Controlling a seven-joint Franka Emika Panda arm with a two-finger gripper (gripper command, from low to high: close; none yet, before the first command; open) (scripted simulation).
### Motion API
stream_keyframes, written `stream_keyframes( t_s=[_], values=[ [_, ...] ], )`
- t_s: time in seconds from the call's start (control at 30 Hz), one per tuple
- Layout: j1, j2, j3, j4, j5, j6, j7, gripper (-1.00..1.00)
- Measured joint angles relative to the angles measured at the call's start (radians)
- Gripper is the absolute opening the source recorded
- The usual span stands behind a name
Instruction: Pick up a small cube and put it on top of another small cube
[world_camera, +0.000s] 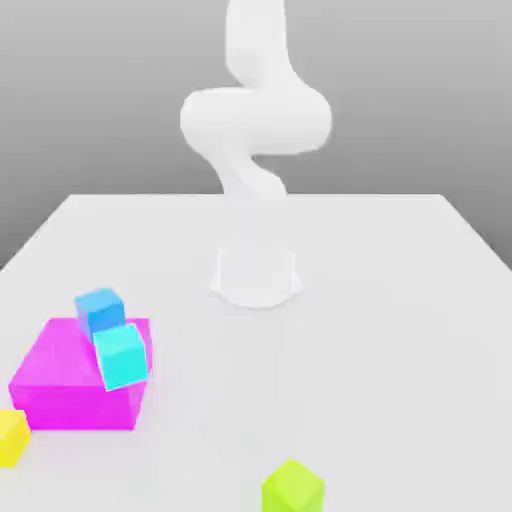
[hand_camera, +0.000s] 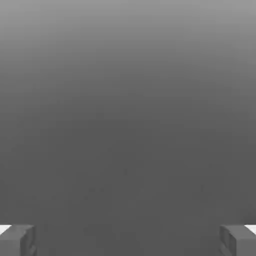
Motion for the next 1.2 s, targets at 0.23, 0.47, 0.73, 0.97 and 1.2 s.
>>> stream_keyframes(
  t_s=[0.23, 0.47, 0.73, 0.97, 1.2],
  values=[
    [0.094, 0.259, -0.069, -0.028, 0.031, 0.094, -0.201, 0.0],
    [0.156, 0.514, -0.108, -0.055, 0.08, 0.186, -0.41, 0.0],
    [0.174, 0.802, -0.097, -0.087, 0.107, 0.292, -0.629, 0.0],
    [0.163, 1.051, -0.076, -0.095, 0.082, 0.416, -0.741, 0.0],
    [0.144, 1.153, -0.053, -0.076, 0.099, 0.494, -0.758, -1.0]
  ],
)
